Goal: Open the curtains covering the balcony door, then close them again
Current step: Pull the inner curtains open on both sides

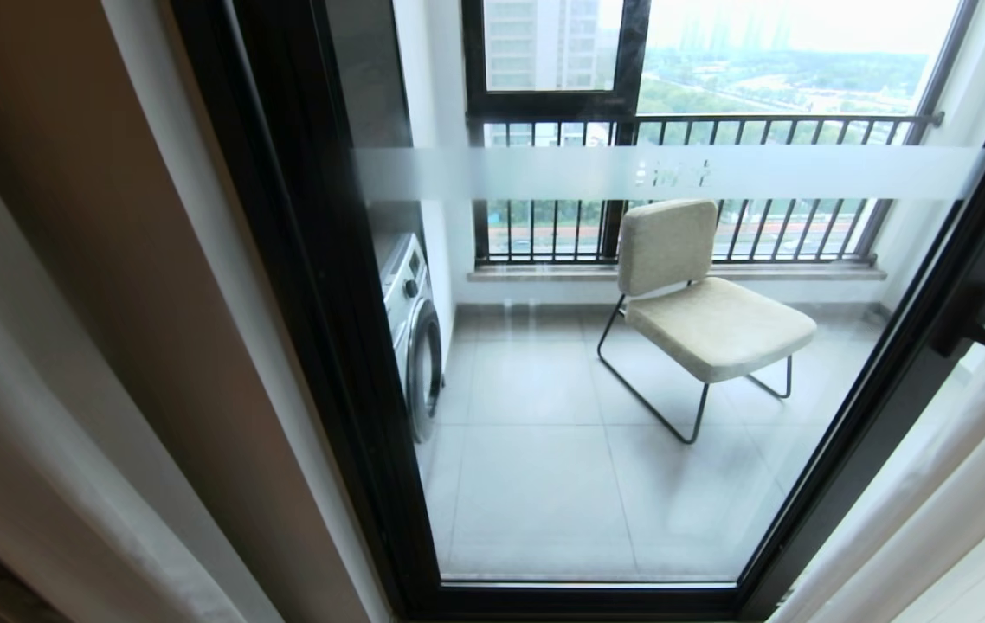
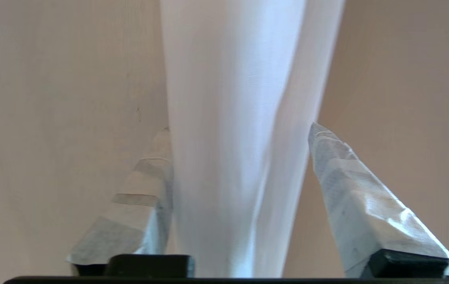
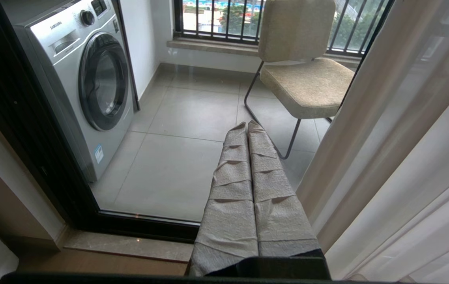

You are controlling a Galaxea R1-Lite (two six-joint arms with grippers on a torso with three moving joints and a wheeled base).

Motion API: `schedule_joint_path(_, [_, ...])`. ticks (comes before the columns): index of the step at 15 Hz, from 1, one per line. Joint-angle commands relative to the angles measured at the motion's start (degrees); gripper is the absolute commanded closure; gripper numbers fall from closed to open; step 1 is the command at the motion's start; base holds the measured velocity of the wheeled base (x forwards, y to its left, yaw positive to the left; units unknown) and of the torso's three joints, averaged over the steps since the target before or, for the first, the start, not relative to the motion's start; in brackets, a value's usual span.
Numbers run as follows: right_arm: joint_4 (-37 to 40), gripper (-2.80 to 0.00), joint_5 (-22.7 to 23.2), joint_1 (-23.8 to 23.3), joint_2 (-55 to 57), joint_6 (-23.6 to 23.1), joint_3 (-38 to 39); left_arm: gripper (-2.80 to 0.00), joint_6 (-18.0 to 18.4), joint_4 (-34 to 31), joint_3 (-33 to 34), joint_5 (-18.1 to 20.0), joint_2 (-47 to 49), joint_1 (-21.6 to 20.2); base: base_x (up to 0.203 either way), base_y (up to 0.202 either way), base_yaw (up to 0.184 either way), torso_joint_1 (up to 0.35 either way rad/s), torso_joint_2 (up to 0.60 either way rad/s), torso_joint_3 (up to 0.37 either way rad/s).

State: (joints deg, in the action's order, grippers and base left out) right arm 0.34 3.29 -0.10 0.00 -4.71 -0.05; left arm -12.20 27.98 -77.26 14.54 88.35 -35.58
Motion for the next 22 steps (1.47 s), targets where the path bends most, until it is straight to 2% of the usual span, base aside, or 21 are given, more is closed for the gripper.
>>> schedule_joint_path(1, [0.0, 0.0, 0.0, 0.0, 0.0, 0.0, 0.0, -2.8, -0.1, 0.2, 3.0, 0.0, -5.7, 0.0, 0.0, 0.0, 0.0, 0.0, 0.0, 0.0])
schedule_joint_path(9, [0.0, 0.0, 0.0, 0.0, 0.0, 0.0, 0.0, -2.8, -0.5, -3.0, 24.2, -0.7, -27.7, -0.5, 0.0, 0.0, 0.0, 0.0, 0.0, 0.0])
schedule_joint_path(14, [0.0, 0.0, 0.0, 0.0, 0.0, 0.0, 0.0, -2.8, -1.9, -3.9, 26.4, -1.0, -30.1, -0.5, 0.0, 0.0, 0.0, 0.0, 0.0, 0.0])
schedule_joint_path(15, [0.0, 0.0, 0.0, 0.0, 0.0, 0.0, 0.0, 0.0, -2.6, -3.9, 26.8, -0.9, -30.4, -0.5, 0.0, 0.0, 0.0, 0.0, 0.0, 0.0])
schedule_joint_path(22, [0.0, 0.0, 0.0, 0.0, 0.0, 0.0, 0.0, 0.0, -3.0, -3.8, 36.0, -0.1, -33.5, -0.4, 0.0, 0.0, 0.0, 0.0, 0.0, 0.0])
